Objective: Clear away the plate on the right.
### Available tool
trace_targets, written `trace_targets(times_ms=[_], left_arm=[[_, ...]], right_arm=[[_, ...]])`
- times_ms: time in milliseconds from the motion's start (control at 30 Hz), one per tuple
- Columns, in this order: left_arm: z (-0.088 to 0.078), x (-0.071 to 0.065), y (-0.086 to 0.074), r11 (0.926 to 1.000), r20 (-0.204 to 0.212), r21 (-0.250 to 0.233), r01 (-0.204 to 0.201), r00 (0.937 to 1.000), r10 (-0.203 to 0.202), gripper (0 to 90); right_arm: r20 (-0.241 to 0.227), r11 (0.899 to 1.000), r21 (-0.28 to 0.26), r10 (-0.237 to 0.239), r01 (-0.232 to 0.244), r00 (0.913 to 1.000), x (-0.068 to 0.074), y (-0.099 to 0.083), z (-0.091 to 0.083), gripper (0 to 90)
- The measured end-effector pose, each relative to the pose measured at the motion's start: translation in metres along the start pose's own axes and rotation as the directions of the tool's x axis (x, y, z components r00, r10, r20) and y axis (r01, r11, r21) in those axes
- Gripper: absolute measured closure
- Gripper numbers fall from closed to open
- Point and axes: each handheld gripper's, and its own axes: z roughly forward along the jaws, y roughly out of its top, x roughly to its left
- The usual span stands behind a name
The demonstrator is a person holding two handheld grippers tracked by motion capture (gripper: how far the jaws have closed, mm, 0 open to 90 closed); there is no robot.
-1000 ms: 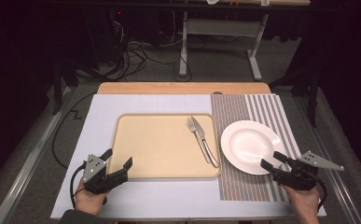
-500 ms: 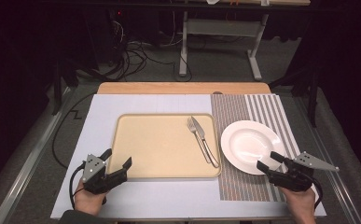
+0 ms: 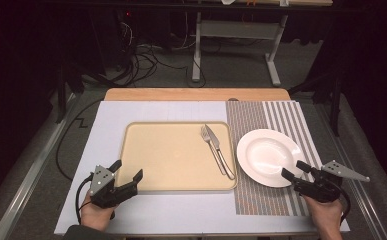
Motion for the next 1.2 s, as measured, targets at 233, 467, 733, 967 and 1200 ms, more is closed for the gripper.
trace_targets(times_ms=[233,467,733,967,1200], left_arm=[[0.001,-0.002,-0.001,1.0,-0.005,0.0,-0.009,0.9999,0.009,22.0],[0.001,-0.002,-0.001,0.9999,-0.001,0.002,-0.01,1.0,0.01,22.0],[0.001,-0.002,-0.001,0.9999,-0.002,0.003,-0.013,0.9999,0.013,22.0],[0.001,-0.002,-0.002,0.9998,-0.003,0.007,-0.017,0.9999,0.017,22.0],[0.001,-0.002,-0.002,0.9998,-0.003,0.007,-0.017,0.9999,0.017,22.0]], right_arm=[[0.016,0.999,0.007,0.036,-0.036,0.9992,-0.01,0.0,-0.002,28.3],[0.038,0.997,0.02,0.075,-0.076,0.9964,-0.017,0.0,0.0,30.0],[0.052,0.995,0.028,0.091,-0.093,0.9945,-0.022,0.0,0.002,30.4],[0.076,0.993,0.032,0.108,-0.111,0.9912,-0.03,0.0,0.003,30.7],[0.093,0.992,0.037,0.121,-0.125,0.9883,-0.035,0.001,0.005,31.6]])
